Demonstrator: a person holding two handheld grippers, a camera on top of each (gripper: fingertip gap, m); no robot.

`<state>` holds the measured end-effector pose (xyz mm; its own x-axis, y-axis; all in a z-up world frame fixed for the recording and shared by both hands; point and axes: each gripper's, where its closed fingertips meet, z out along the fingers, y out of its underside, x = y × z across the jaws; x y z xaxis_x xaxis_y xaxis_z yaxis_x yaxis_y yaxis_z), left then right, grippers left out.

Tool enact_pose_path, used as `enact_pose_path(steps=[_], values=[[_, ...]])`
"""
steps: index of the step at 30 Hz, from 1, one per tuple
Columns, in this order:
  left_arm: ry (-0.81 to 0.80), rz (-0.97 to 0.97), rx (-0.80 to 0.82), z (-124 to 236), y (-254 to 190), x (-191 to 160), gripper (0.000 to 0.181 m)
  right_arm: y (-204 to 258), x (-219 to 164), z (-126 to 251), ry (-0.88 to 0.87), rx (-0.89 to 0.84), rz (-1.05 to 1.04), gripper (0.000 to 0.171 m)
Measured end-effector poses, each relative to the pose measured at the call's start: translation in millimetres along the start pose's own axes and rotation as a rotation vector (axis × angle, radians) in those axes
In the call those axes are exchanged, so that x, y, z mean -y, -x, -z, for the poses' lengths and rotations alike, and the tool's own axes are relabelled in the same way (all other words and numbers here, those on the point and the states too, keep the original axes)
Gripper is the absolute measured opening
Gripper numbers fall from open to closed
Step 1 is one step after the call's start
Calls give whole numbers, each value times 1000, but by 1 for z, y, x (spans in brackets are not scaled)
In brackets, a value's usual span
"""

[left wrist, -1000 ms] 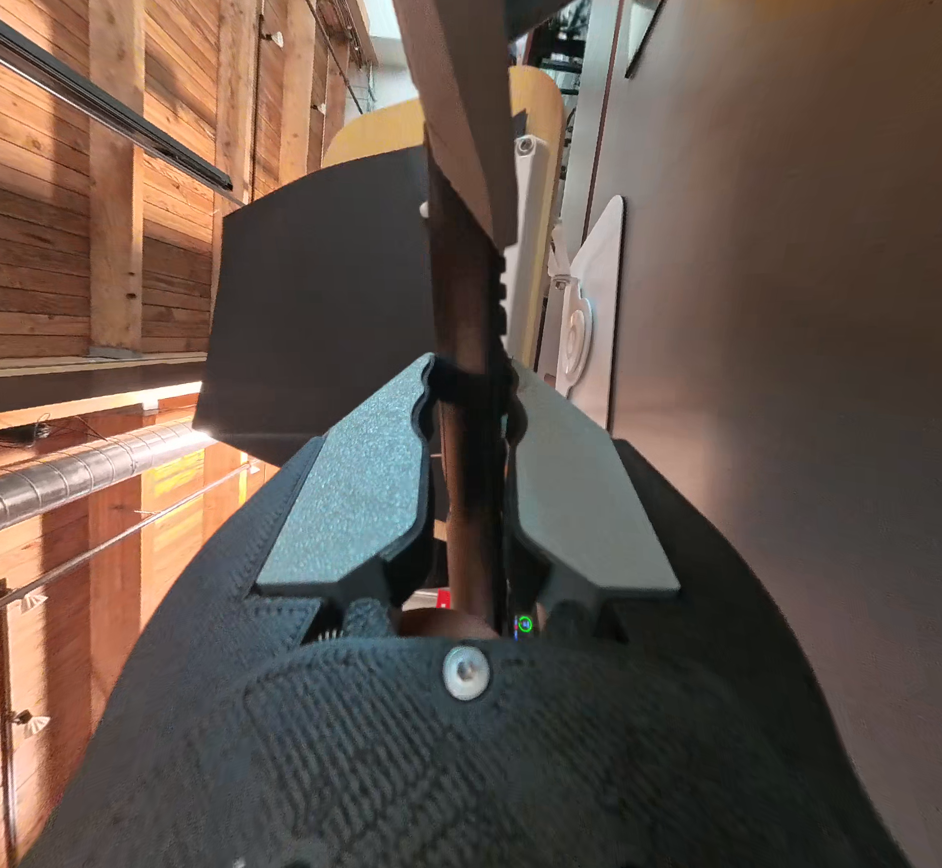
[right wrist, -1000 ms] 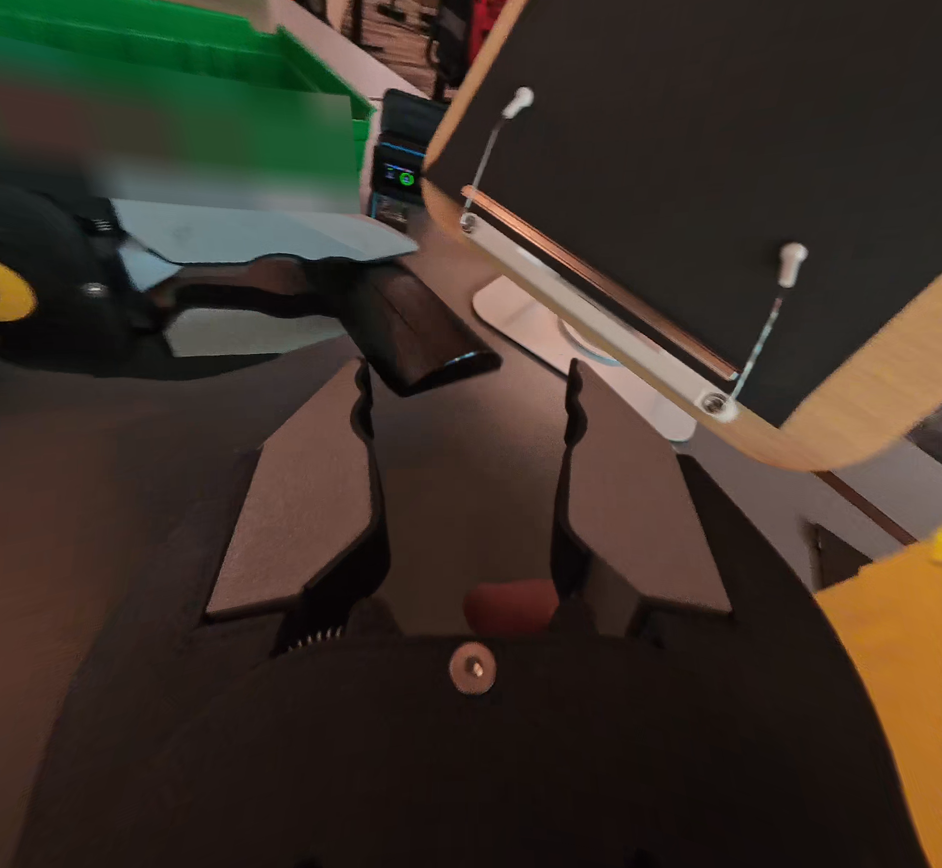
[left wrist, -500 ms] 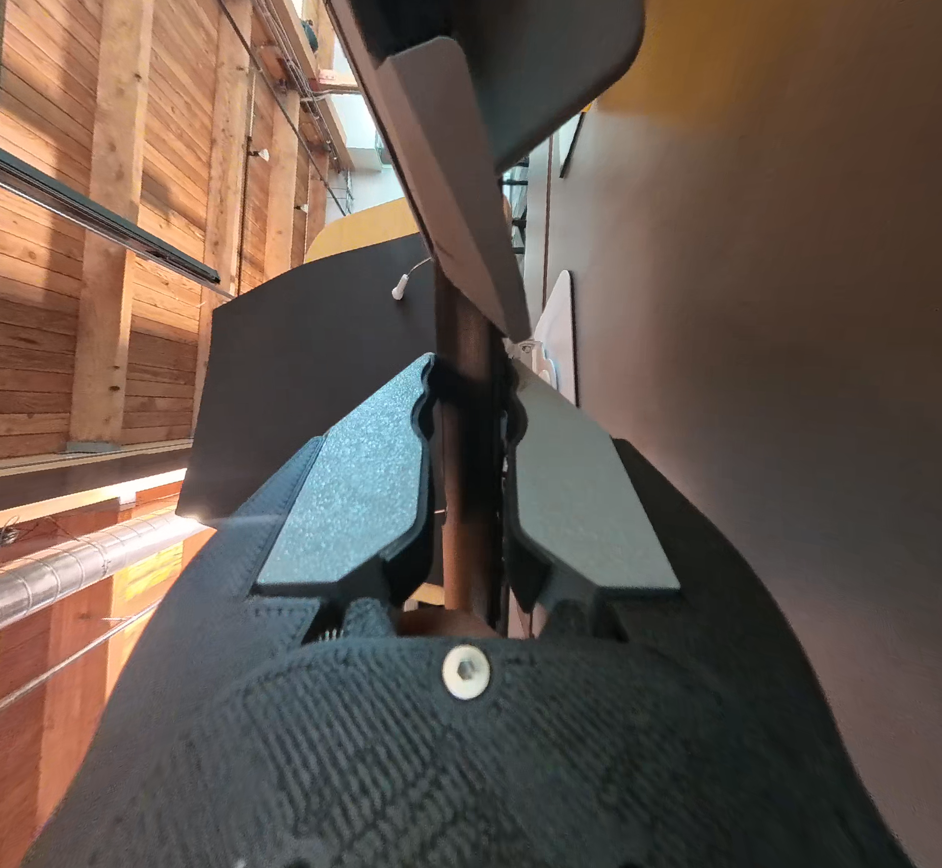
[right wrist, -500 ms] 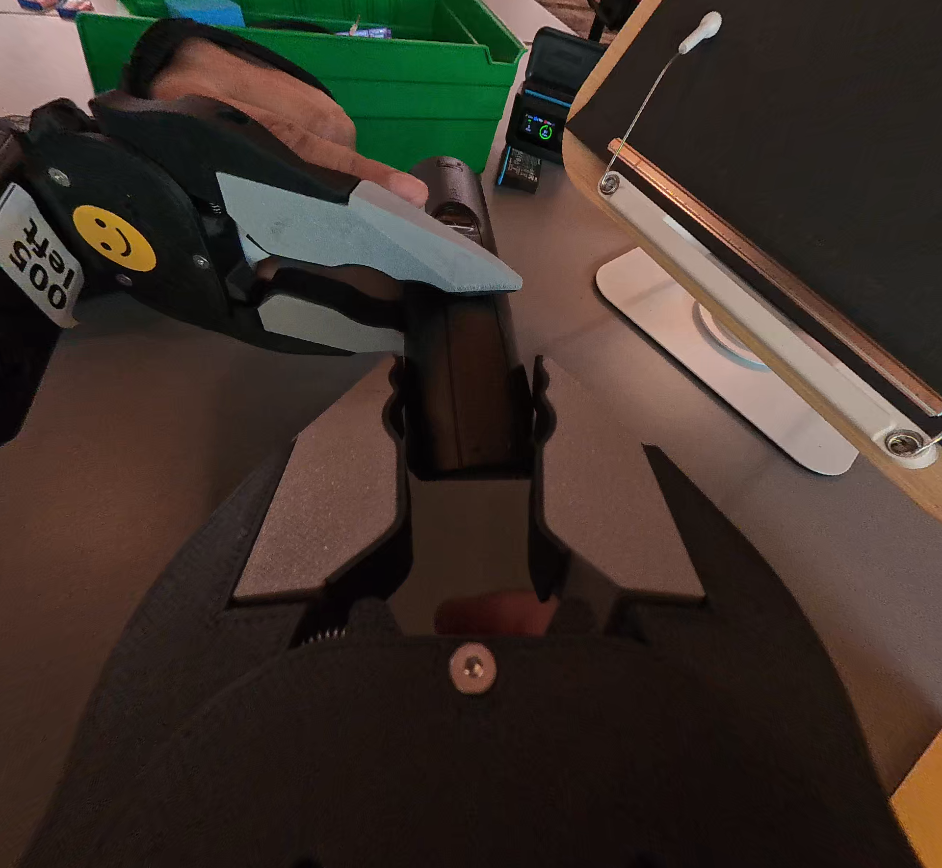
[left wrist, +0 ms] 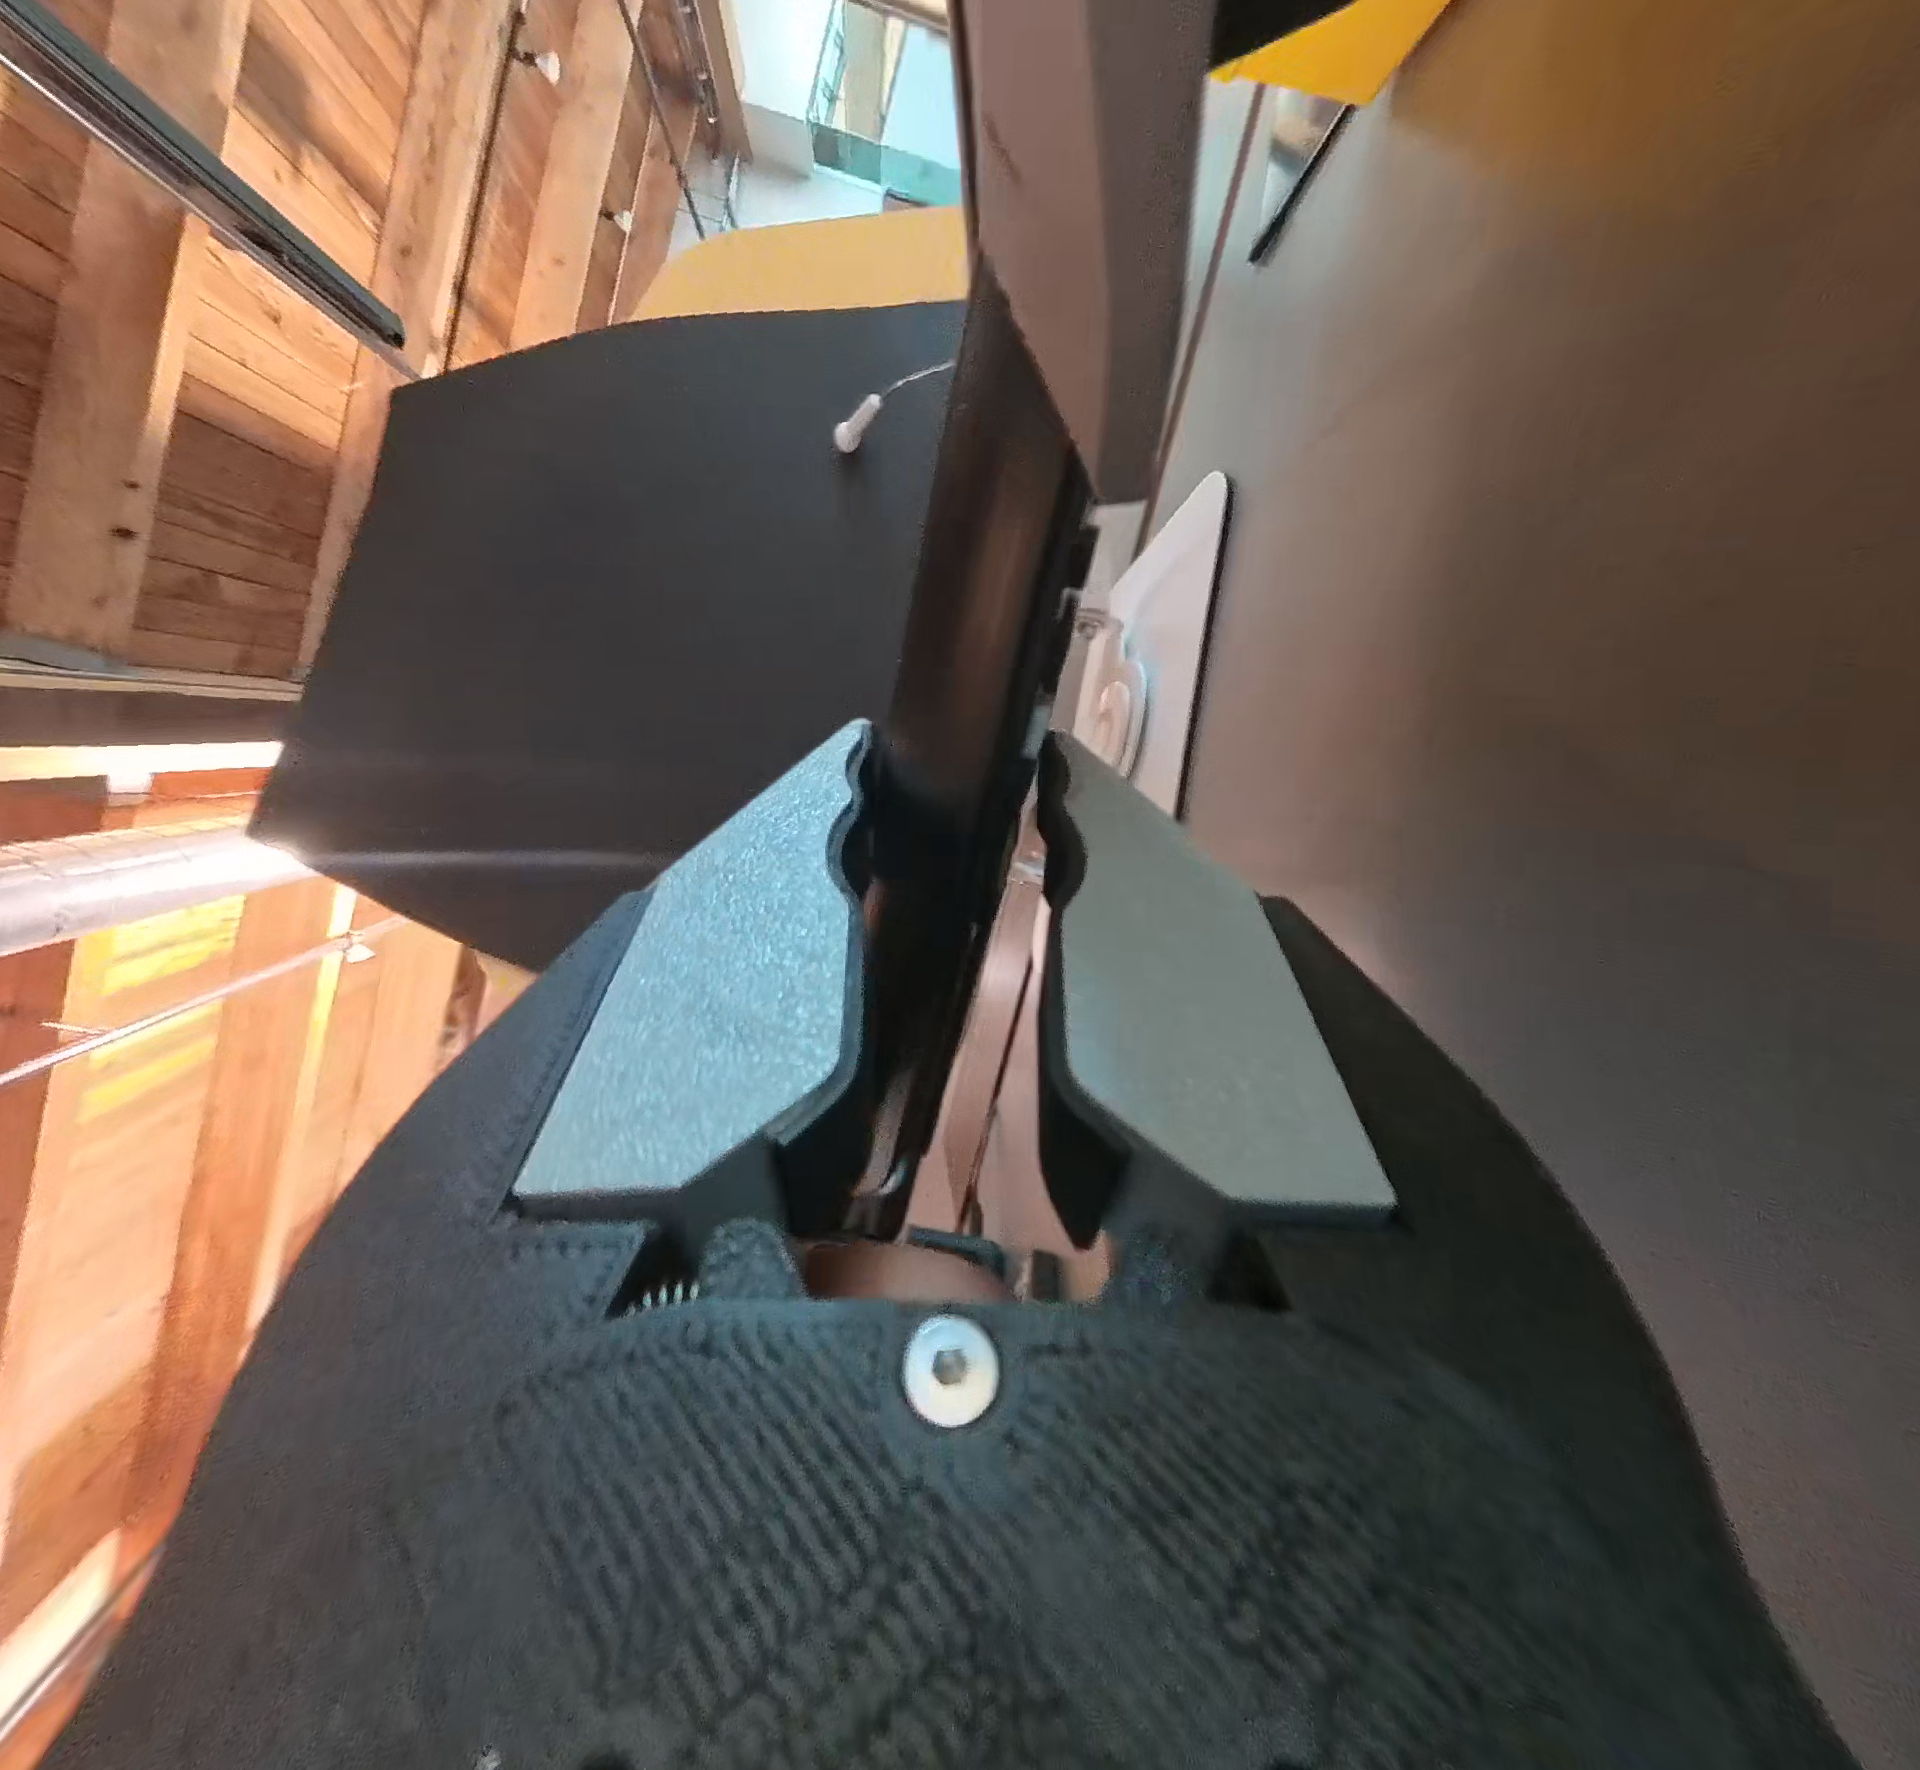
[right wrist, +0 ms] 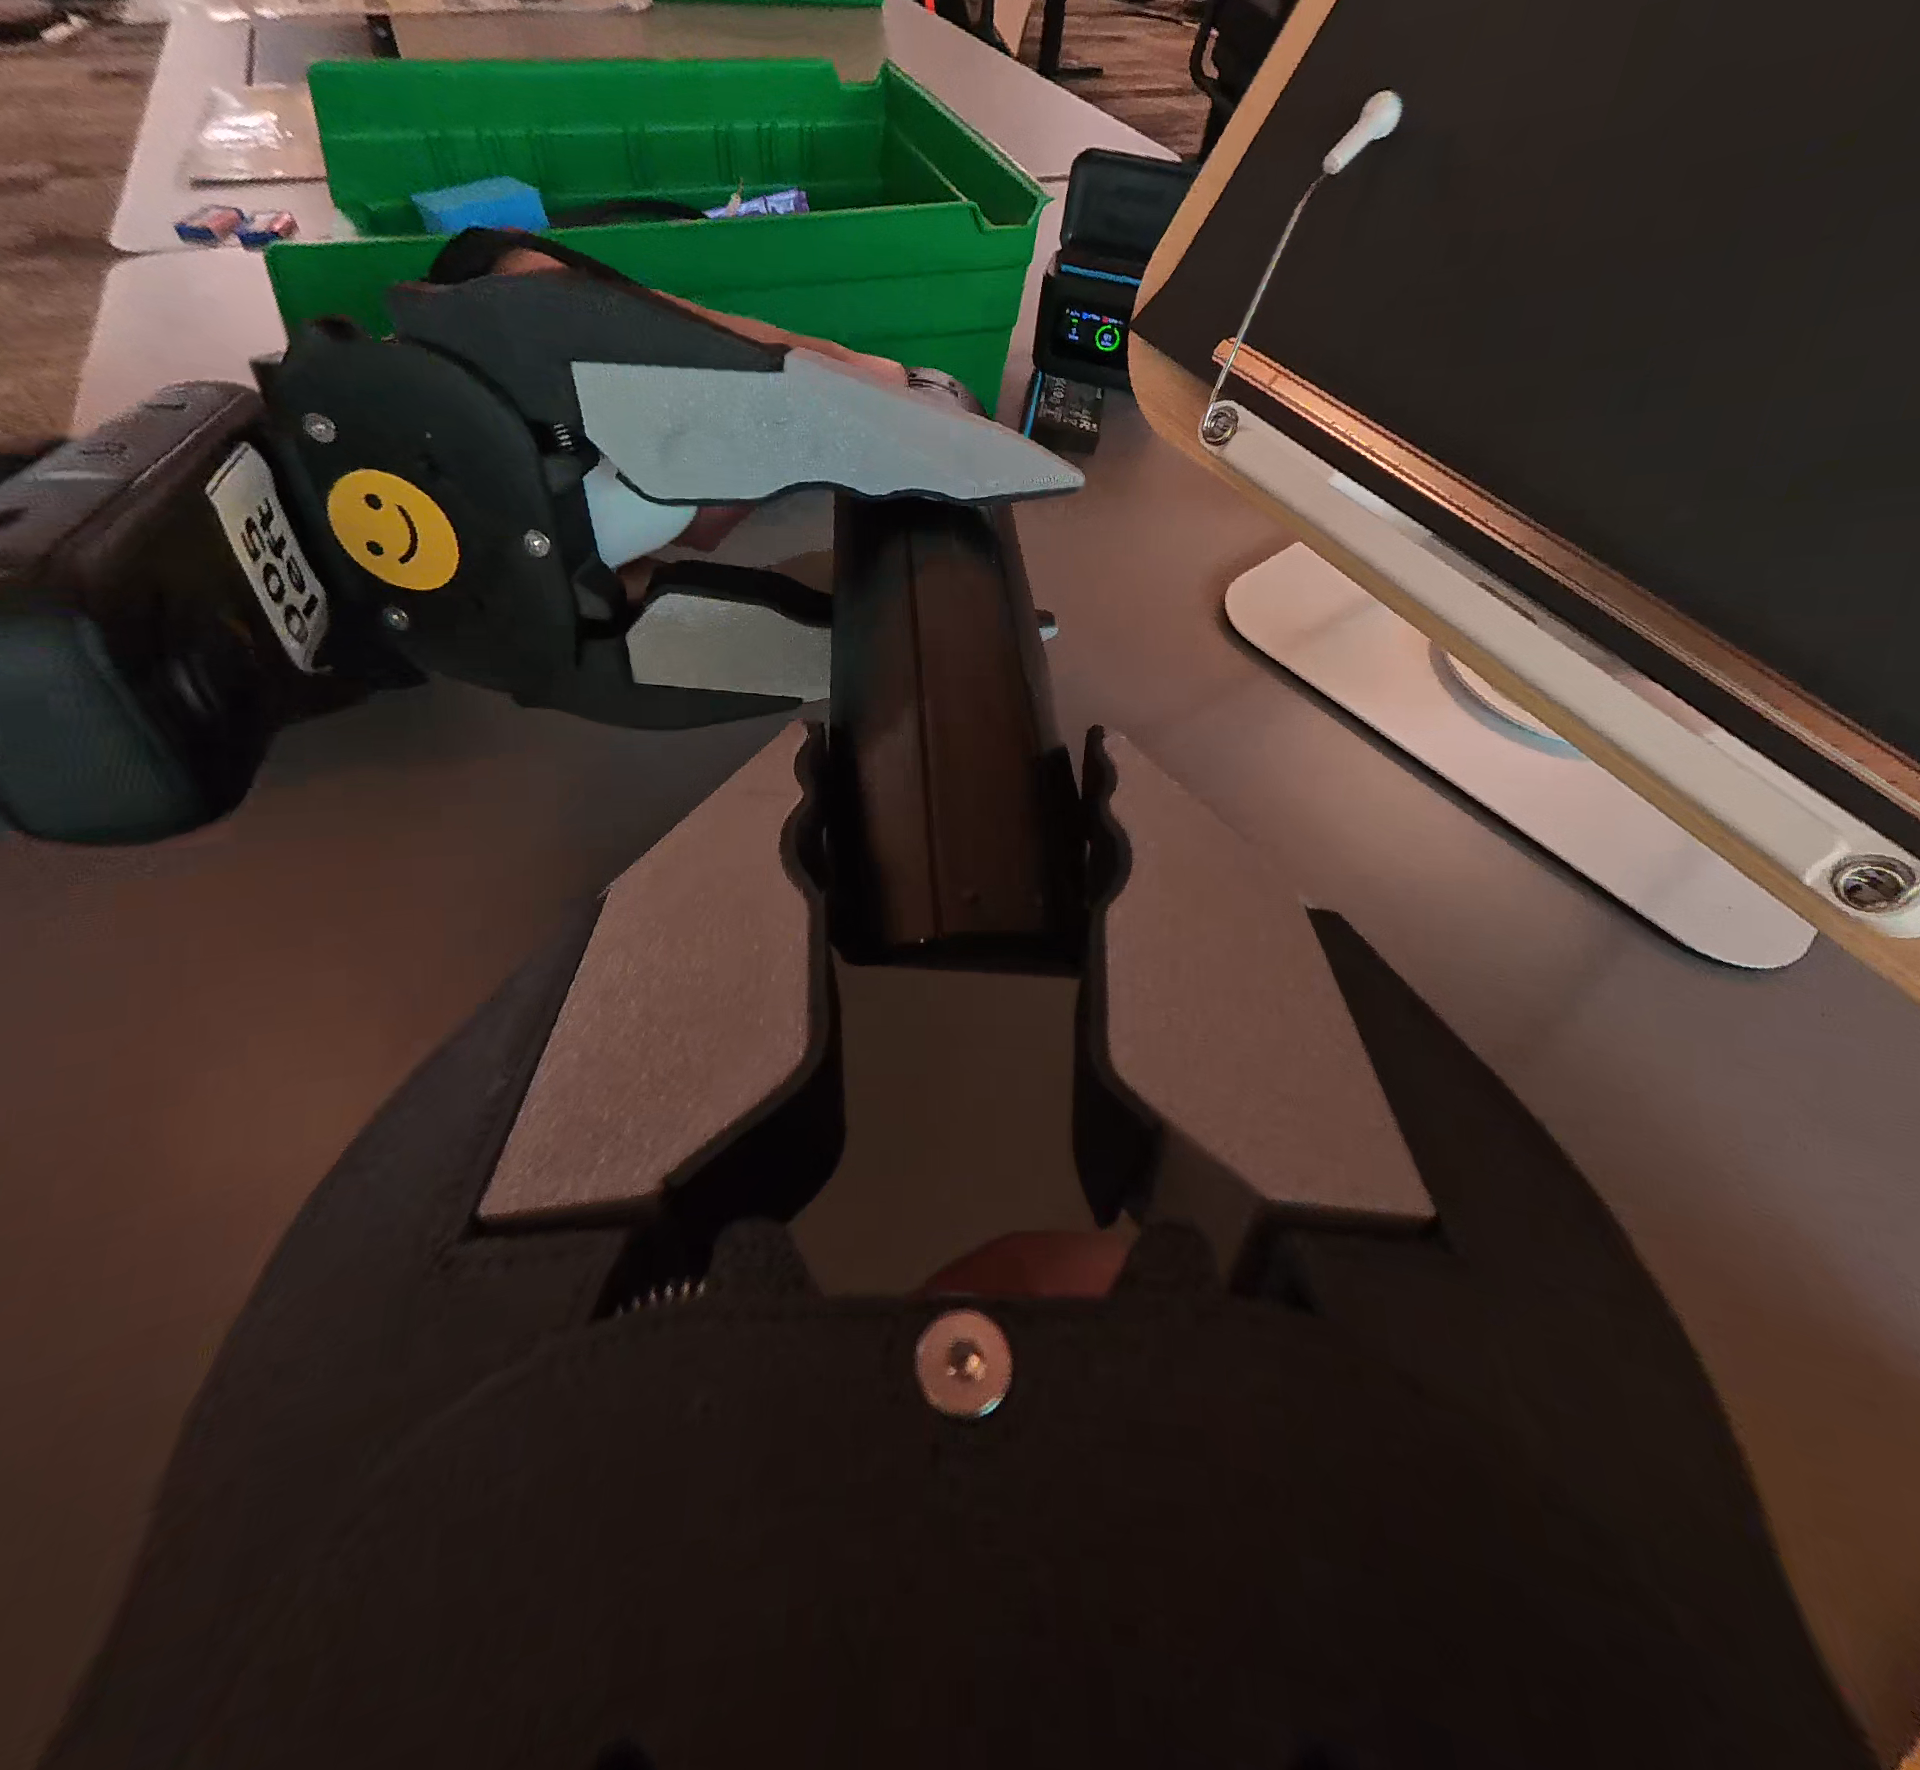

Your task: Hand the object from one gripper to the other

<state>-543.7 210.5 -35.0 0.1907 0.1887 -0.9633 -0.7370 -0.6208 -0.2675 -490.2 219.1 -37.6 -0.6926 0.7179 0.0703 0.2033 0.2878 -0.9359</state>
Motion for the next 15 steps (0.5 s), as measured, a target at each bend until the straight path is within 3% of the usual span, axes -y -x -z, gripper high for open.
enact_pose_path(steps=[4, 9, 15], values=[[23, -34, -44, 0, -6, -2, 21, -6, -10, 1, 50, -19, 60, 48], [136, -71, -105, -4, -19, -15, 20, -28, -20, -2, 136, -237, 202, 58], [192, -56, -129, -3, -19, -13, 21, -52, -31, 1, 251, -474, 400, 51]])
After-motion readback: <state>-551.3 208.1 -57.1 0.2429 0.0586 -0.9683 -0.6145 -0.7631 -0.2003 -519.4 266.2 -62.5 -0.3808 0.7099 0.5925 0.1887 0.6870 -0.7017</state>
